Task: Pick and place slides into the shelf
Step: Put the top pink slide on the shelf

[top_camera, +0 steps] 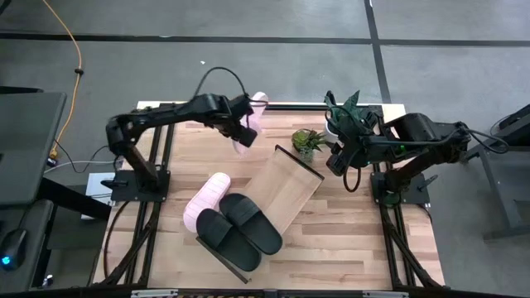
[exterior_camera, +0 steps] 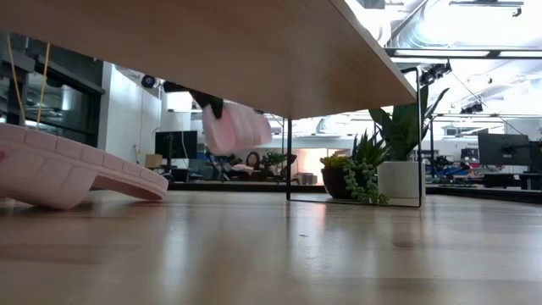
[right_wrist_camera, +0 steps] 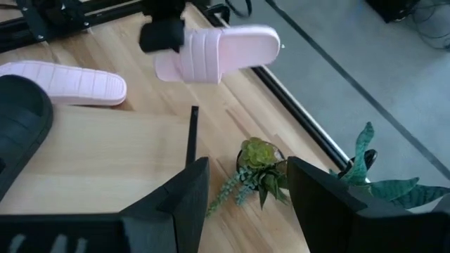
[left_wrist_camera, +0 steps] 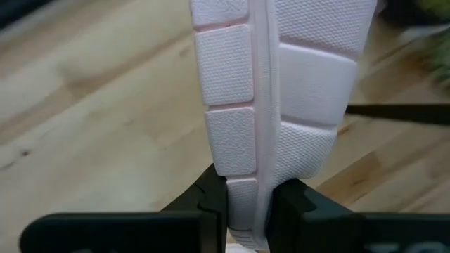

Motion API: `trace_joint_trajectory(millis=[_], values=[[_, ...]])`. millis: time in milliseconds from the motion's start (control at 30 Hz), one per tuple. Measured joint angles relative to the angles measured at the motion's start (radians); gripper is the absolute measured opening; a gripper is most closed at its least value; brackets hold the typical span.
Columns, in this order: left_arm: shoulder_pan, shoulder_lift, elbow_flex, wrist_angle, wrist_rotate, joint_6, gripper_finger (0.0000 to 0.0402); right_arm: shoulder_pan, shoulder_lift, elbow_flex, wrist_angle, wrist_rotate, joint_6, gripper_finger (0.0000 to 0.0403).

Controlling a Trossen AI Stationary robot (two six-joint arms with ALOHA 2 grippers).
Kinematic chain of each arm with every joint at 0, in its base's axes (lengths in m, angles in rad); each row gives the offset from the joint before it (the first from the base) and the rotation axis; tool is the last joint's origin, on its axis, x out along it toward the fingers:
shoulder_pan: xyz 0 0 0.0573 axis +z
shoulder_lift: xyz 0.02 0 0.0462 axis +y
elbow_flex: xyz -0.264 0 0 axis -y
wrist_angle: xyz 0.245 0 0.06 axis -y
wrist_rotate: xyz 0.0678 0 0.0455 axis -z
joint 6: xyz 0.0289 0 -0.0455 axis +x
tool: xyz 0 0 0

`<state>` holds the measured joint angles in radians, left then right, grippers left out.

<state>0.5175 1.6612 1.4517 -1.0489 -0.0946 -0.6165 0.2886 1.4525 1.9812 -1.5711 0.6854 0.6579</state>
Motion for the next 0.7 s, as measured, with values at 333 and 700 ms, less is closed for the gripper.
trace_joint_trajectory(millis=[333,700], values=[[-0.043,-0.262,0.000,0.109,0.014,-0.108,0.0051,-0.009,0.000,0.000,0.073,0.024,0.008,0.0184],[-0.228,-0.367,0.001,0.409,-0.043,-0.200,0.0051,-0.010,-0.132,-0.363,0.407,-0.012,0.011,0.0184]])
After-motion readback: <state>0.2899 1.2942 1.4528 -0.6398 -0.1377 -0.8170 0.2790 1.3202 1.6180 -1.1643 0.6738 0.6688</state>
